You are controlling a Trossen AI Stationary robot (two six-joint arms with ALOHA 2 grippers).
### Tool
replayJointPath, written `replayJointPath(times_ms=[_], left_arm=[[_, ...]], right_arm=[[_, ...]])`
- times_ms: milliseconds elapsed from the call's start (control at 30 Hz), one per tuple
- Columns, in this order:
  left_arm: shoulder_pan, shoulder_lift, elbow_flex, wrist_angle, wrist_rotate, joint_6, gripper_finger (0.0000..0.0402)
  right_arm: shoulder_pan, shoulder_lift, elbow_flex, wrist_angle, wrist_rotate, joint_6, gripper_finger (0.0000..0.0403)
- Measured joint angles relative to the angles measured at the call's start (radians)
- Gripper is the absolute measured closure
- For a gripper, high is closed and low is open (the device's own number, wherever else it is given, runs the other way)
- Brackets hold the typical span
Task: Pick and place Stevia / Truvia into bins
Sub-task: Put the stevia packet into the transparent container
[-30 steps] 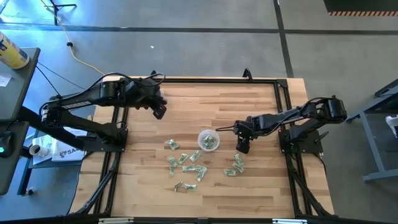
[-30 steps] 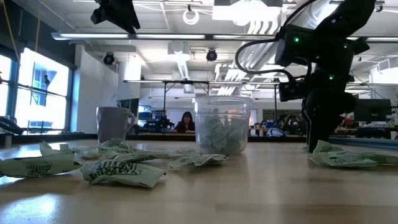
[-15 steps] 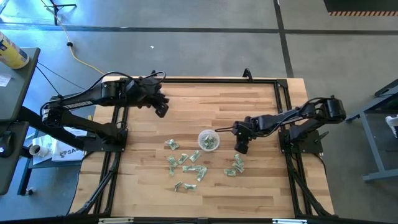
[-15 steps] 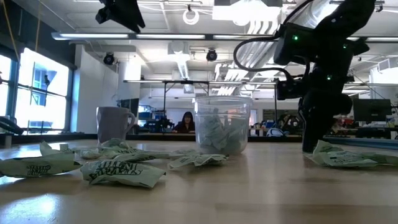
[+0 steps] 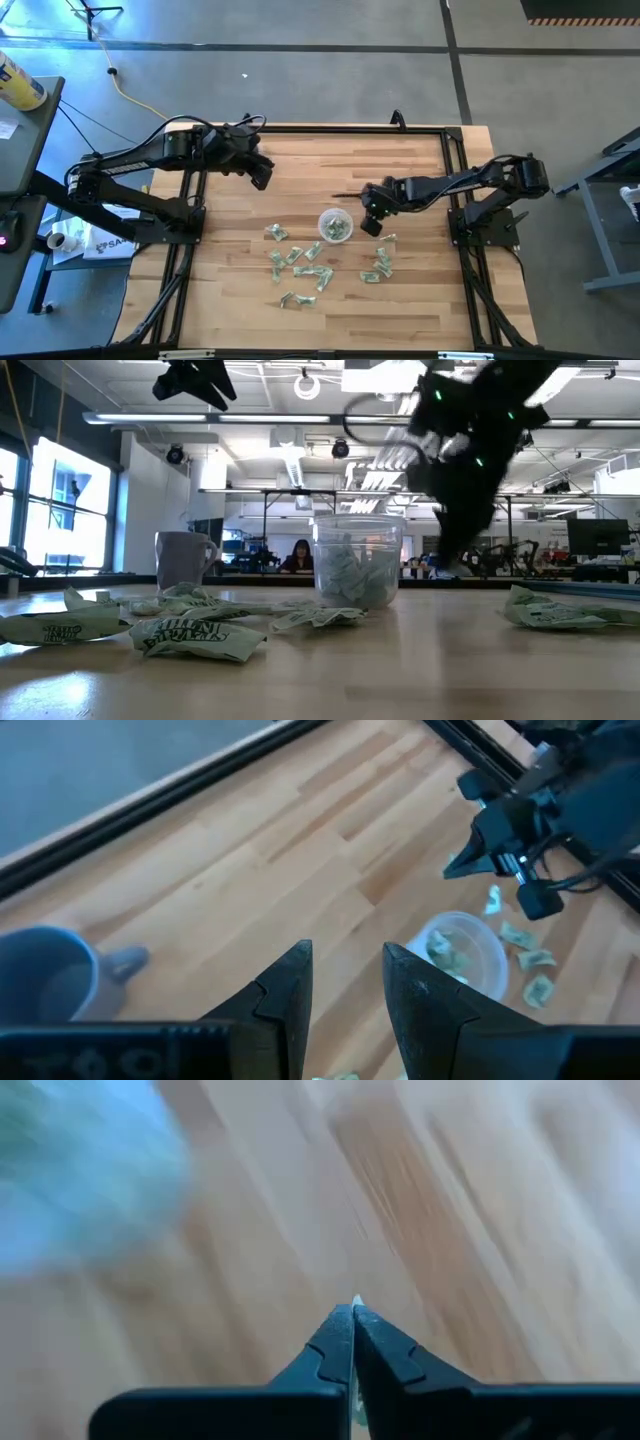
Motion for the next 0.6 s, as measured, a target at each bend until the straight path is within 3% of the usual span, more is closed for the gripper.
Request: replayJointPath(times_ms=[200,300,500,600], left_arm=[[-0.09,0.0,0.0,0.0,-0.054,-0.046,0.0245],[-0.147,0.0,0.0,-0.001,-0.107,-0.09,0.0245],[-0.269,0.0,0.0,-0.009,-0.205,-0.175,0.0245],[-0.325,0.0,0.0,-0.026,-0.242,-0.224,0.0245]], right_arm=[[0.001,-0.001,0.218,-0.017,-0.008,-0.123,0.0402],[-0.001,0.008,0.295,-0.016,-0.064,-0.191,0.0402],[0.013,0.116,0.363,-0.014,-0.24,-0.265,0.0402],[0.042,0.165,0.366,-0.016,-0.247,-0.286,0.0402]])
